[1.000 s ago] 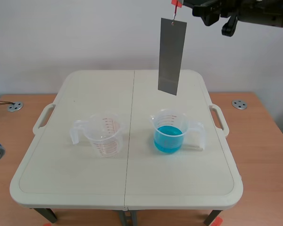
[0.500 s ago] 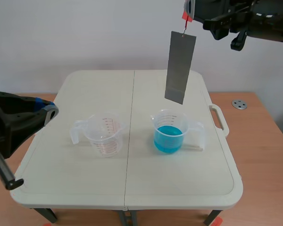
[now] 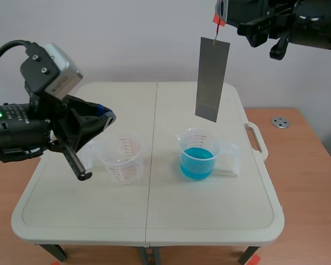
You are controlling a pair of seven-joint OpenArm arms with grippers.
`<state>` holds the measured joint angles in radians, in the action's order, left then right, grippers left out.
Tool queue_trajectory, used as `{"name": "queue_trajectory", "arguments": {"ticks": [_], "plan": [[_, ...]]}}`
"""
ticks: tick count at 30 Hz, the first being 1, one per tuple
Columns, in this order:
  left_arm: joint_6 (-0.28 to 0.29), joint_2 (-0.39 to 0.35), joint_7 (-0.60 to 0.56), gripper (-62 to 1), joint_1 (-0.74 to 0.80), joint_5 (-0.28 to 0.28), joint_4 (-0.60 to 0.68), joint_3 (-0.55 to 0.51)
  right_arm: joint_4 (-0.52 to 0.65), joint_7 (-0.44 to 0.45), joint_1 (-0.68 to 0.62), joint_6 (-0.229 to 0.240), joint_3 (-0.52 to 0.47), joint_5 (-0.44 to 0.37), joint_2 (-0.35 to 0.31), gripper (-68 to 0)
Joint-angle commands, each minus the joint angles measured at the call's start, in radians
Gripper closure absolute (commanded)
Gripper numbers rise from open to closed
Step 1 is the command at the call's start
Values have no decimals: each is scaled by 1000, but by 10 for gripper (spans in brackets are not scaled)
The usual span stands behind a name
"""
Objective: Hold the metal plate by the orange handle, dip it into the blue solution, take it out and point at it, then put the plate back in the beaker on the left.
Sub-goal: 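Point at the plate with the left hand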
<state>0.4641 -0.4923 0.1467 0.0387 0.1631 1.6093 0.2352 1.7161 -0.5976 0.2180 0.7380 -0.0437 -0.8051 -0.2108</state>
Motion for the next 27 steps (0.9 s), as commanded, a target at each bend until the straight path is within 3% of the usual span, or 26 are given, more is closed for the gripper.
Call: {"name": "queue_trajectory", "arguments": {"ticks": [1, 7, 13, 19, 24, 27], "plan": [[-4, 26, -14, -16, -28, -12, -8, 17, 18, 12, 26, 8, 3, -19, -5, -13], [-5, 102, -15, -16, -131, -95, -106, 106, 18, 12, 26, 8, 3, -19, -5, -13], [-5, 182, -14, -16, -198, -118, -170, 155, 18, 8, 26, 8, 3, -19, -5, -13], [-5, 253, -15, -16, -239, -198, -226, 215, 18, 8, 26, 8, 3, -19, -5, -13], [-9, 299, -15, -16, -273, -232, -272, 254, 18, 8, 26, 8, 3, -31, -5, -13], [-36, 324, -16, -16, -294, -244, -297, 272, 18, 8, 26, 8, 3, -38, -5, -13]]}}
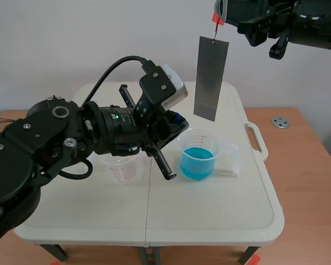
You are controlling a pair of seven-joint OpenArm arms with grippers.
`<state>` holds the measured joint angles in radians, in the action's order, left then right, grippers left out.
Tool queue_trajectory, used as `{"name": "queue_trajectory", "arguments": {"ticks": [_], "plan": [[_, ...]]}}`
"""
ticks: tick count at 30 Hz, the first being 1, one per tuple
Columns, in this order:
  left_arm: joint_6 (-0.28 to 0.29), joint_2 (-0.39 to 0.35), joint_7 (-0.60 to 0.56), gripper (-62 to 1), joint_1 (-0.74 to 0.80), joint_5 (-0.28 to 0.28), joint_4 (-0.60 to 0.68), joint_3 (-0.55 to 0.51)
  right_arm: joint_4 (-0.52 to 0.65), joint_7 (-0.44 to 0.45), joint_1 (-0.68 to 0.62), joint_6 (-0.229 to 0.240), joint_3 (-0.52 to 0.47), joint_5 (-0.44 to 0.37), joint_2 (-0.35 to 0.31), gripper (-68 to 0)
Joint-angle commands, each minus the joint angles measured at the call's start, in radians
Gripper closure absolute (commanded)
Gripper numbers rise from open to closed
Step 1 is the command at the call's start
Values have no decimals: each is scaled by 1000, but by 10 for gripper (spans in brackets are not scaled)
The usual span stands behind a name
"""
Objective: Hold the metal plate by the orange handle, dip it into the blue solution, take it out and point at it, then put the plate back in the beaker on the left.
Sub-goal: 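Point at the plate with the left hand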
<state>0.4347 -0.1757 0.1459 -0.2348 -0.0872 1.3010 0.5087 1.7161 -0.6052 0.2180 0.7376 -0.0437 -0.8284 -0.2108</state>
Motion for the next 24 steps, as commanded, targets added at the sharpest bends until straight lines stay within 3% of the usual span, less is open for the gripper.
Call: {"name": "queue_trajectory", "arguments": {"ticks": [1, 5, 24], "plan": [[-11, 10, -15, -16, -26, 2, 6, 0, 18, 16, 26, 8, 3, -15, -5, -13], [-51, 13, -26, -16, -32, -11, 2, 10, 18, 16, 26, 8, 3, -15, -5, -13], [-51, 12, -24, -16, -31, -11, 1, 10, 18, 11, 26, 8, 3, -15, -5, -13]]}}
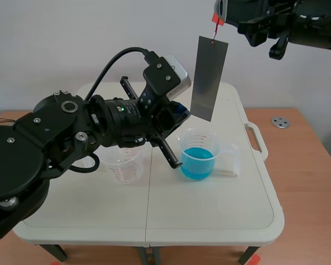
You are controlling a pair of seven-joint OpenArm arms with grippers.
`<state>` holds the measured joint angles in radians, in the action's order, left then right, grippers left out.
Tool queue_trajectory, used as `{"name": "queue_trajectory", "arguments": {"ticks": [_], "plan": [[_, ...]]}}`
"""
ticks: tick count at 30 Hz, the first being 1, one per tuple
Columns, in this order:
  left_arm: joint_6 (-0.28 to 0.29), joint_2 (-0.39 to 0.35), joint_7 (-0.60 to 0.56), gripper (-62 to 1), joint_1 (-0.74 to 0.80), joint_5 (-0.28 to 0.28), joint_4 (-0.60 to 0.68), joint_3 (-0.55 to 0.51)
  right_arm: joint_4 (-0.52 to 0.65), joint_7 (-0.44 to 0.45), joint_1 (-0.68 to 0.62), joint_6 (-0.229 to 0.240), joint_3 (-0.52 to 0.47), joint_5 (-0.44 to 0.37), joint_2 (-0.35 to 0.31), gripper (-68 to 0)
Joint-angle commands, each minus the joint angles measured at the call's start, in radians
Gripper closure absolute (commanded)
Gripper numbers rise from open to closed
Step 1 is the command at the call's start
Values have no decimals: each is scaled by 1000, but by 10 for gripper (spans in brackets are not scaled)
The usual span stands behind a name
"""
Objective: Hold the metal plate by the orange handle, dip it into the blue solution, take it out and point at it, then put the plate back in the beaker on the left.
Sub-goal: 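Point at the plate with the left hand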
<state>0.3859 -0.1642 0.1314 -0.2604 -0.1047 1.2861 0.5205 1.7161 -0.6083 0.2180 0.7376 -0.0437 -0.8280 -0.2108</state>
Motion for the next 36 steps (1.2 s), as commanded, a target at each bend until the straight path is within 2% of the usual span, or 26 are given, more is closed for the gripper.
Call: {"name": "queue_trajectory", "arguments": {"ticks": [1, 9, 13, 17, 22, 29, 33, 36], "plan": [[-2, 0, -10, -16, -6, 6, 16, -2, 18, 14, 26, 8, 3, -15, -5, -13], [-3, -11, -3, -16, 3, 7, 2, -3, 18, 14, 26, 8, 3, -15, -5, -13], [-7, -52, -11, -16, 37, 14, 19, -7, 18, 14, 26, 8, 3, -18, -5, -13], [-38, -121, -11, -16, 113, 49, 112, -37, 18, 14, 26, 8, 3, -18, -5, -13], [-48, -219, -11, -16, 244, 121, 271, -135, 18, 14, 26, 8, 3, -17, -5, -13], [-48, -333, -11, -16, 462, 184, 452, -300, 14, 14, 25, 8, 6, -17, -5, -13], [-48, -372, -43, -16, 605, 204, 528, -410, 7, 14, 25, 8, 6, -16, -5, -13], [-48, -374, -80, -16, 719, 217, 567, -498, -11, 15, 25, 8, 6, -14, -4, -13]]}}
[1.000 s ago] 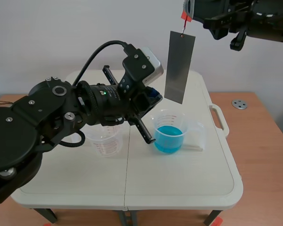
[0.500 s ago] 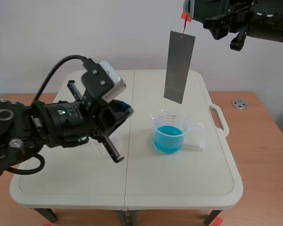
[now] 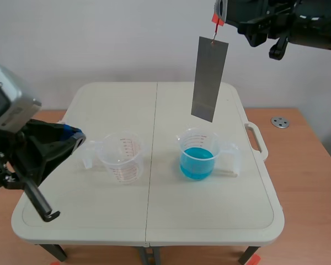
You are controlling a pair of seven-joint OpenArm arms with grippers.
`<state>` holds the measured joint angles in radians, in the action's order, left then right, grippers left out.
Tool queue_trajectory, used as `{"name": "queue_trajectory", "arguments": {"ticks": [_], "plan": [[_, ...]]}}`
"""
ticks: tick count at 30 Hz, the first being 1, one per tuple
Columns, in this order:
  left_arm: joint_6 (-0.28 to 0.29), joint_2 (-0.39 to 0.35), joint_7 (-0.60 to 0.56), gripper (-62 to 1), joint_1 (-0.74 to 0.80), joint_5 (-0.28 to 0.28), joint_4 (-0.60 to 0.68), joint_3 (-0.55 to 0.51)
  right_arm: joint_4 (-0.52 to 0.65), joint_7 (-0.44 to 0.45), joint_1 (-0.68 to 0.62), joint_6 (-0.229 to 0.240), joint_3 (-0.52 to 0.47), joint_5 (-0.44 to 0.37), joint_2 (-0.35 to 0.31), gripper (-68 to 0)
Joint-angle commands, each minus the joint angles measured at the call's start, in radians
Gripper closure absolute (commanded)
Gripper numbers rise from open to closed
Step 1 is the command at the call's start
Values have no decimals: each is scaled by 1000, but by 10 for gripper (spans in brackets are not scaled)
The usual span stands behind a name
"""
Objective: Hold the metal plate by the orange handle, dip it into the blue solution, take it out and point at it, then put the plate back in the beaker on the left.
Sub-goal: 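Point at the plate with the left hand, then lower the plate into the blue solution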
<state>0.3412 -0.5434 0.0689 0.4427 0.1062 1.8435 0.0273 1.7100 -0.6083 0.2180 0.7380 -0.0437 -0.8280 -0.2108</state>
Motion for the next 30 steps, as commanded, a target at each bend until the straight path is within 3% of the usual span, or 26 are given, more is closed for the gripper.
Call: {"name": "queue_trajectory", "arguments": {"ticks": [1, 8, 17, 30], "plan": [[-3, 5, -32, -16, 53, 6, 19, -30, -11, 15, 25, 8, 6, -14, -3, -13], [-3, 6, -133, -16, 282, 6, 38, -166, -63, 19, 25, 8, 26, -13, -2, -13], [-3, 16, -211, -16, 491, 6, 38, -266, -123, 35, 25, 8, 38, -6, 2, -13], [-2, 16, -208, -16, 554, 6, 37, -286, -248, 68, 26, 8, 57, 31, 6, -13]]}}
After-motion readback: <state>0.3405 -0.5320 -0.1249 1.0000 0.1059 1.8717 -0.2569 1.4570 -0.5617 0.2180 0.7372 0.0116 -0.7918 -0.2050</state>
